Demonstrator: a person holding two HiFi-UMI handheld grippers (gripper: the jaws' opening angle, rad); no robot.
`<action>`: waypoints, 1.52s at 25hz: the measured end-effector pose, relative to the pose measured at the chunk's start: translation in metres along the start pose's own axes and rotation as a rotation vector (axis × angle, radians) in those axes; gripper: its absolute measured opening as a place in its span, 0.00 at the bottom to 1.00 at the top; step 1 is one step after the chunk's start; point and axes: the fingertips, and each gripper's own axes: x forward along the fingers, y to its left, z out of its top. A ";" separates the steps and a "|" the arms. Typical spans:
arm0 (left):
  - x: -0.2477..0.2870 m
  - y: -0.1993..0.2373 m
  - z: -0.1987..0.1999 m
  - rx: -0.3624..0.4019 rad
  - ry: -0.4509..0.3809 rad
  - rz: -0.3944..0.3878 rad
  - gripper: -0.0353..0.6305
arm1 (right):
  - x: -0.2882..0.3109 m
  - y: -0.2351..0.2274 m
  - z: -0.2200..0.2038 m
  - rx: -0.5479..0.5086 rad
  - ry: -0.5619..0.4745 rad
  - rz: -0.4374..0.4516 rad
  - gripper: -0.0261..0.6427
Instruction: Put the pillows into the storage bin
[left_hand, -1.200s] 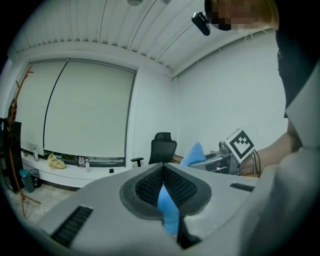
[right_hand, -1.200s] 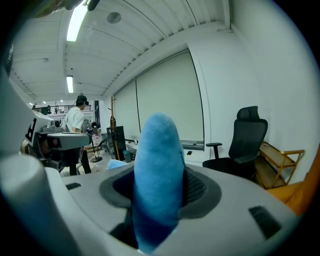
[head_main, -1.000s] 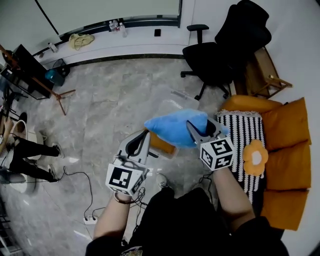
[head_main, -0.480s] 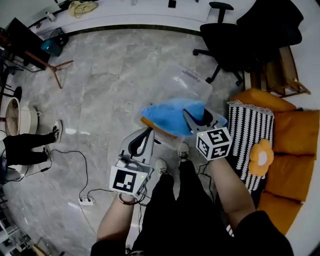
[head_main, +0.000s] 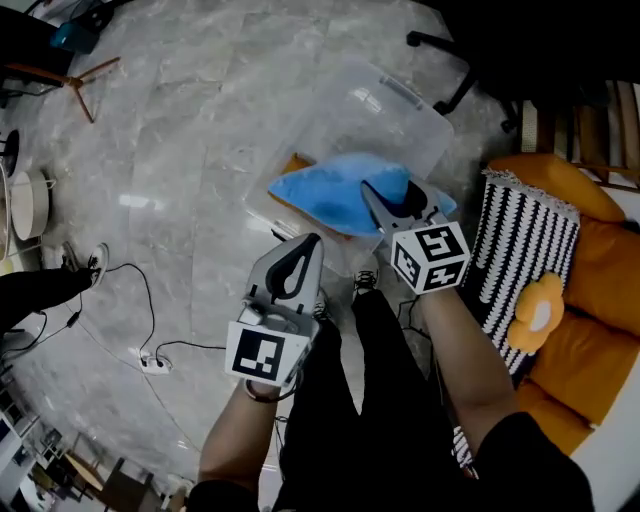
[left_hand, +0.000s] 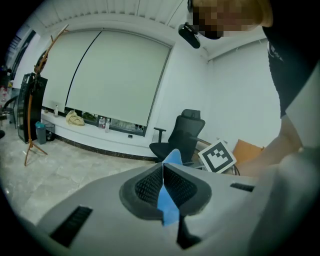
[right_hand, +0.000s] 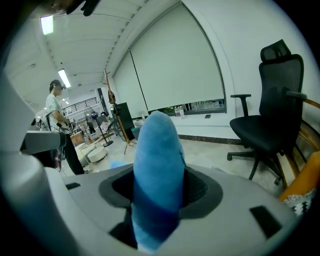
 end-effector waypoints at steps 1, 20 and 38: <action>0.007 0.002 -0.011 -0.011 0.005 0.001 0.06 | 0.010 -0.005 -0.009 -0.004 0.007 0.007 0.39; 0.042 -0.012 -0.035 -0.030 0.038 -0.040 0.06 | 0.017 -0.029 -0.031 -0.060 -0.042 0.010 0.58; -0.035 -0.093 0.169 0.138 -0.163 -0.108 0.13 | -0.155 0.044 0.186 -0.209 -0.319 0.007 0.60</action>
